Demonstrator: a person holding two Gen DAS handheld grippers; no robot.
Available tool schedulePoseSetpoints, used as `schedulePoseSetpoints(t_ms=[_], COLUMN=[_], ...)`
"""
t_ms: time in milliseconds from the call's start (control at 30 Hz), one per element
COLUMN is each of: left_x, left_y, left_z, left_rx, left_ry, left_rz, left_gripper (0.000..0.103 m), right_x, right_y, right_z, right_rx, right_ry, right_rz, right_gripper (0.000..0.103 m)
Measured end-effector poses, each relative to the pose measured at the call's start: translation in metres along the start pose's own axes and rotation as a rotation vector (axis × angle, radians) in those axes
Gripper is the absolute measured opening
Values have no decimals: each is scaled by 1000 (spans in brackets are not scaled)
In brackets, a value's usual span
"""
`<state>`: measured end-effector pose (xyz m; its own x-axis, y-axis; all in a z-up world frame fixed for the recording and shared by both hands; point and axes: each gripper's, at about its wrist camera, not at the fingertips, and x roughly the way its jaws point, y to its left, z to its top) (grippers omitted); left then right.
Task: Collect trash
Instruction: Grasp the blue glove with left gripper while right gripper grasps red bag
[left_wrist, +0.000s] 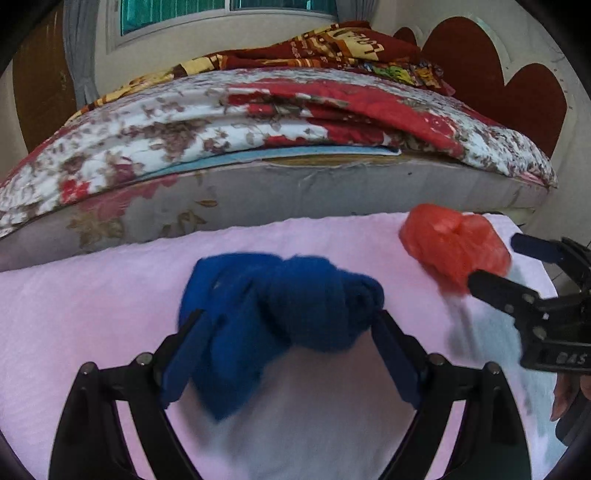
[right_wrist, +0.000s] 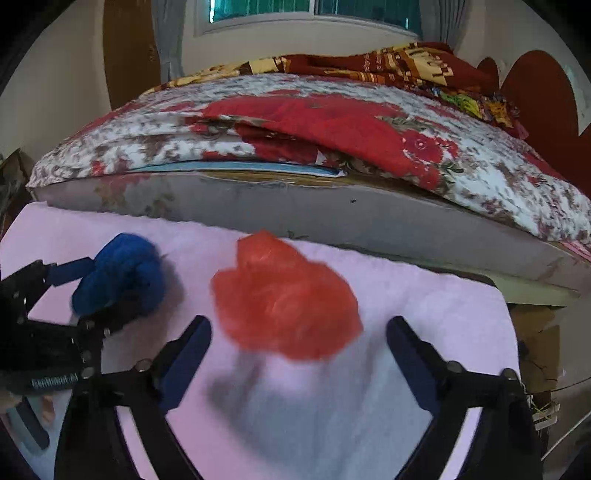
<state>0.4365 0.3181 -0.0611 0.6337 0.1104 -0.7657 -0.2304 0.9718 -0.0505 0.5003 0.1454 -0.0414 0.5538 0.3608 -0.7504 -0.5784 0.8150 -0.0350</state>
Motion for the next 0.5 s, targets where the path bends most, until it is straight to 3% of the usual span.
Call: schedulePoseSetpoints(t_ms=[133,167,233,300,367,500], left_x=[19,19,16,12,7,-20], left_y=[1,0,-5,-11,-15,-24], left_z=[5,5,3,-1,-3,-15], left_rx=[-16,-11,9,50,88,137], left_ry=[45,38,27,14,8,-31], left_rz=[-11,-7,-14,-29,-22,-31], left_gripper=[87,84,71,46,35,31], right_x=[25,27,29,26,20,-15], right_y=[-2,-1,2,4,5,-3], right_z=[8,7,5,1,-4,-24], right_rx=[21,22,11,8,8,50], right_ry=[61,68,74,75,68,11], right_rz=[28,38,52,67,80,91], right_gripper=[62,60,43,35,31,30])
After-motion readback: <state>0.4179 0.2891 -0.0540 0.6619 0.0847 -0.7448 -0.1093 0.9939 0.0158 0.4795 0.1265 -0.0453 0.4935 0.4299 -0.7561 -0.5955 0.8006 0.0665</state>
